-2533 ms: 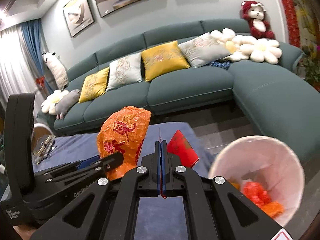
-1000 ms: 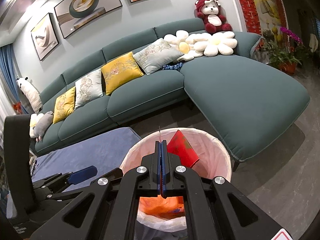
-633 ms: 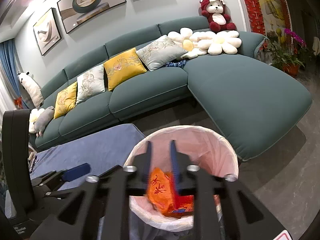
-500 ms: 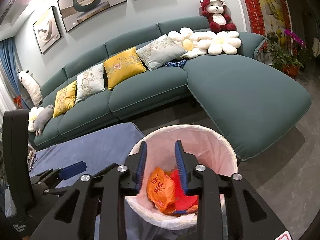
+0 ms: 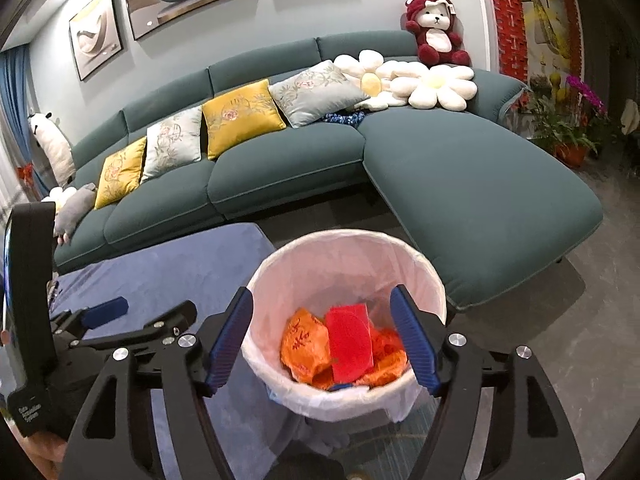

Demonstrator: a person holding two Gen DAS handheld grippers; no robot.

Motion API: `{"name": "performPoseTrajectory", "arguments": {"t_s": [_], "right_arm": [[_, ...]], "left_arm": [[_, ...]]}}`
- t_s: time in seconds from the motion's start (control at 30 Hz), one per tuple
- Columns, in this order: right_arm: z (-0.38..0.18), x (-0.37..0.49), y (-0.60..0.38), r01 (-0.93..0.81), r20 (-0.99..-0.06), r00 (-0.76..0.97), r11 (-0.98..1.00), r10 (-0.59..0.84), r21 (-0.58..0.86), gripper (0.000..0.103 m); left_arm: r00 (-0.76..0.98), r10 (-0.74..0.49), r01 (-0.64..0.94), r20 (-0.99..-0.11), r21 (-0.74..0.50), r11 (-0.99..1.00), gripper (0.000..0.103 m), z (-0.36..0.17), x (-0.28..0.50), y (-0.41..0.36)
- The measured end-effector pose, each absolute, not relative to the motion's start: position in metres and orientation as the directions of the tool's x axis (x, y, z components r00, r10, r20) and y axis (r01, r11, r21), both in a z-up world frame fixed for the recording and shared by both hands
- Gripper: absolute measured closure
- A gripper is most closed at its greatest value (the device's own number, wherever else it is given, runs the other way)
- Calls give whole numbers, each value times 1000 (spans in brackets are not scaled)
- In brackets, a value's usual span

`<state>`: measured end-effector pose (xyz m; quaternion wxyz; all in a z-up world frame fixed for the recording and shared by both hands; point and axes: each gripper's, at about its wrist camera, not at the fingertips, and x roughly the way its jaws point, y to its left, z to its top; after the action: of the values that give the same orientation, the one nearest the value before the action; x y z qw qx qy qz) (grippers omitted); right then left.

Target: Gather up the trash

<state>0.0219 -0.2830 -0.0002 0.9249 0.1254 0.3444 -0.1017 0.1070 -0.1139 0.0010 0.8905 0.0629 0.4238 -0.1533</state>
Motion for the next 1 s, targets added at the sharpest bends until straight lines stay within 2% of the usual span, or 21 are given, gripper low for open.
{"name": "performPoseTrajectory", "arguments": {"t_s": [0.3, 0.43, 0.5, 1.0], "right_arm": [[-9, 13, -258, 248, -696, 707, 966, -126, 77, 19], [-12, 11, -255, 253, -710, 693, 964, -125, 77, 16], [-14, 10, -255, 256, -716, 688, 963, -120, 85, 6], [-25, 2, -246, 270, -745, 652, 961, -139, 57, 6]], "left_arm": [[590, -199, 286, -783, -28, 958, 12, -3, 99, -93], [588, -190, 282, -786, -21, 959, 12, -6, 96, -87], [586, -189, 278, -788, -23, 960, 12, -7, 95, -84], [583, -175, 280, -793, -7, 960, 11, -13, 84, -85]]}}
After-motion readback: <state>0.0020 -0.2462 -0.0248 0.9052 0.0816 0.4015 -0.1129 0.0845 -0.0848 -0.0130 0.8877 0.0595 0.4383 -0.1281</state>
